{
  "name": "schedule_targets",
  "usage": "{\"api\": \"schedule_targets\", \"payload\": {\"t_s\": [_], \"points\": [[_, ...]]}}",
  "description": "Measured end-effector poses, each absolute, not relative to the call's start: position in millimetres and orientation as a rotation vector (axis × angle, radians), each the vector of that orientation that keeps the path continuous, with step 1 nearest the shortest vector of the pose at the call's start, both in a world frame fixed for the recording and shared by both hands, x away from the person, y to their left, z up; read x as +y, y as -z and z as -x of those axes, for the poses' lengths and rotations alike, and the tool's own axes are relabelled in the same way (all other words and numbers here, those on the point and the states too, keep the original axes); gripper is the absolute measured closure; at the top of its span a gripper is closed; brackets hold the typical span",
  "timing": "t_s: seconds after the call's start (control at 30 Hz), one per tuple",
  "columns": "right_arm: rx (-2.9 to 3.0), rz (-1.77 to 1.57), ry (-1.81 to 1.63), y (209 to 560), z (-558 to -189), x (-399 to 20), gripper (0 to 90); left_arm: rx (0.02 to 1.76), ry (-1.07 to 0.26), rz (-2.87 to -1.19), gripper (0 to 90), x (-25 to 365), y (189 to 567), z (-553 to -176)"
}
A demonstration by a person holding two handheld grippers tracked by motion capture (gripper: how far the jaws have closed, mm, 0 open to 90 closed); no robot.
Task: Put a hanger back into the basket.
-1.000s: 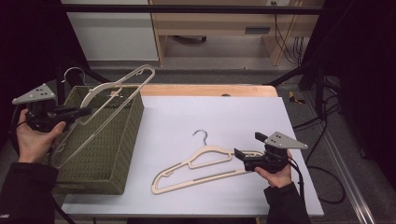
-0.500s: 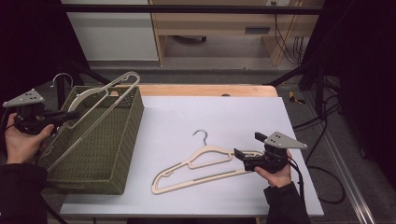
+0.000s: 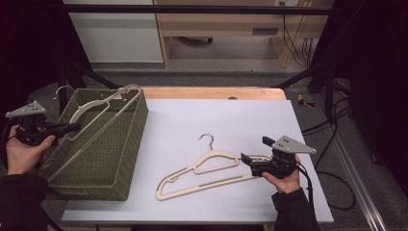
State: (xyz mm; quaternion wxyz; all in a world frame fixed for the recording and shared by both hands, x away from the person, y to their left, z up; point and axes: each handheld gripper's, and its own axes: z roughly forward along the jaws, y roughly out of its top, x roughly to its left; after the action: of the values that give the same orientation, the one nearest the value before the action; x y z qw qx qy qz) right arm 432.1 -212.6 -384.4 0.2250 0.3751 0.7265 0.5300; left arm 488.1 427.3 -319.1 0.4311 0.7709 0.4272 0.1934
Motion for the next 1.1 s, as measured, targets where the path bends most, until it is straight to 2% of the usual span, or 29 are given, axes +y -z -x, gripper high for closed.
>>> {"api": "schedule_targets", "payload": {"t_s": [0.6, 0.87, 1.1], "points": [[2.003, -1.038, -1.457, 385, -432, -211, 3.2, 1.220, -0.346, -1.901, 83.6, 425, 368, -498], [2.004, -1.039, -1.459, 385, -432, -211, 3.3, 1.288, -0.370, -1.896, 83.1, 425, 374, -503], [2.015, -1.028, -1.452, 386, -433, -210, 3.3, 1.406, -0.455, -1.910, 79.9, 436, 379, -508]]}}
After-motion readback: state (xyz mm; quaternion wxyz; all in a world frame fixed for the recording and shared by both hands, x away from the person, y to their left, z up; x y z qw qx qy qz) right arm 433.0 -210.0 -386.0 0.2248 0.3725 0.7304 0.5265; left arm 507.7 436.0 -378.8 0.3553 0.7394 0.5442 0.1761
